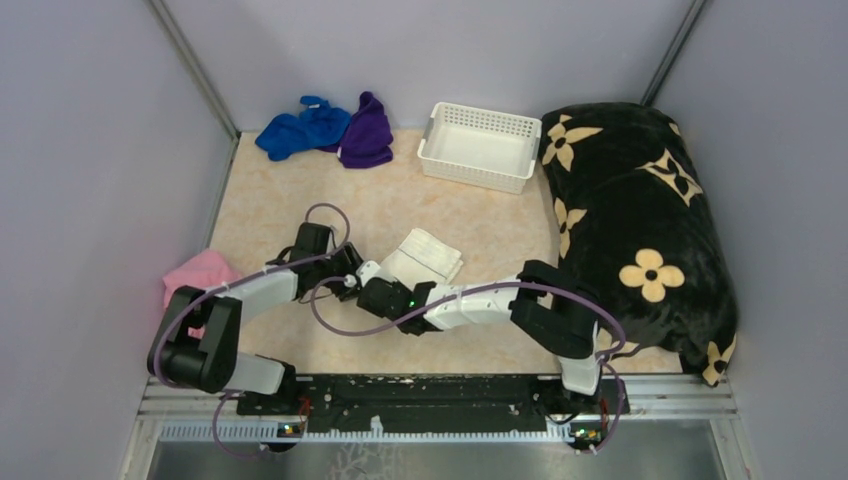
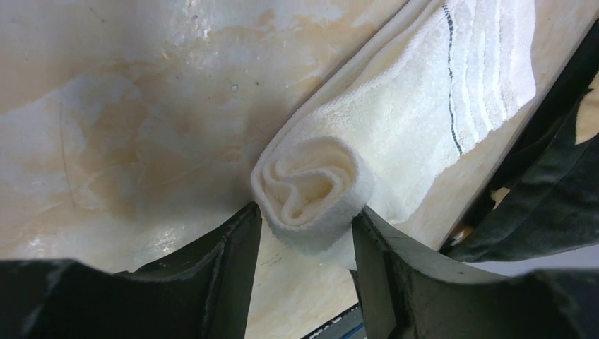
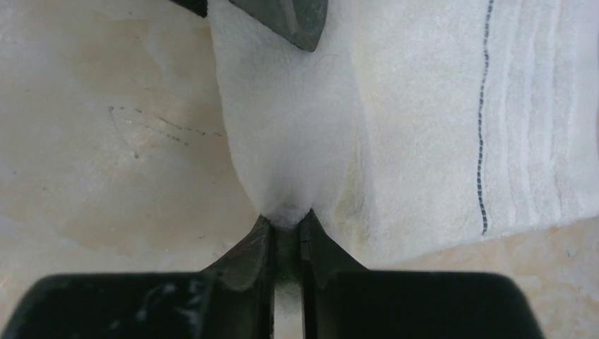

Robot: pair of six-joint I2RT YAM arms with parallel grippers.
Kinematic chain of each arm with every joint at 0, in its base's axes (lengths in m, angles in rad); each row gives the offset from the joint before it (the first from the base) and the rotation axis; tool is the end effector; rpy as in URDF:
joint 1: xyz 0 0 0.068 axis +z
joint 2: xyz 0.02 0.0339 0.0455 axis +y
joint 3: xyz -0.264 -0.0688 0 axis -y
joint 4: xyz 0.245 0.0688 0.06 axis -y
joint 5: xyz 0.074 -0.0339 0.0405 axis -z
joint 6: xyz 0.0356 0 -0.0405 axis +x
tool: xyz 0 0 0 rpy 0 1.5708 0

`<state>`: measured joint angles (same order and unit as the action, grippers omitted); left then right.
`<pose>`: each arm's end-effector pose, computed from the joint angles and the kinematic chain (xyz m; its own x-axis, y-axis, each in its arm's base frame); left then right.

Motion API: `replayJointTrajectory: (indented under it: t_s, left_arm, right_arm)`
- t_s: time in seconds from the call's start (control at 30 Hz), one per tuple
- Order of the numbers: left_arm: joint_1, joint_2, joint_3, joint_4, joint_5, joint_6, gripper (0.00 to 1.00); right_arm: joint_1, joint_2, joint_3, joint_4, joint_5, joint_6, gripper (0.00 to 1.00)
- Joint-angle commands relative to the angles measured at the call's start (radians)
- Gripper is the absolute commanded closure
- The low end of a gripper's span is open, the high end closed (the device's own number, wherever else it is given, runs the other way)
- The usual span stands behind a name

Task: Roll the towels
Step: Roll the towel at the center of the board.

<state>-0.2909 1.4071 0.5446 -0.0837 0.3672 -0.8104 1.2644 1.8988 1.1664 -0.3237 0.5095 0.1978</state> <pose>0.2307 -0.0824 0.1400 -0.8753 -0.4439 -0.1920 -0.2400 0.7433 -0.6244 0.1309 0.3562 0.1528 -0.4068 -0.7170 -0.5661 -0.6935 0.6457 -0.3195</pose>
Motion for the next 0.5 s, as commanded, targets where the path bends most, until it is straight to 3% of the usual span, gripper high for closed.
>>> replayJointTrajectory:
  t_s: [0.0,0.13,0.27,0.47]
  left_arm:
    - [0.006,-0.030,0.010,-0.085,-0.115,0.058,0.40]
    - [0.010,-0.152,0.008,-0.129,-0.144,0.055,0.33]
    - [0.014,-0.292,-0.007,-0.190,-0.169,0.046,0.29]
    - [0.015,-0.440,-0.088,-0.196,-0.146,0.006,0.28]
  right_arm:
    - [-0.073,0.059,-0.061,-0.044,-0.435,0.027,0.99]
    - [-0.169,-0.006,-0.075,0.061,-0.814,0.088,1.00]
    - [-0.259,-0.024,-0.081,0.161,-1.061,0.188,1.00]
    - [-0.390,0.021,-0.157,0.460,-1.371,0.433,1.00]
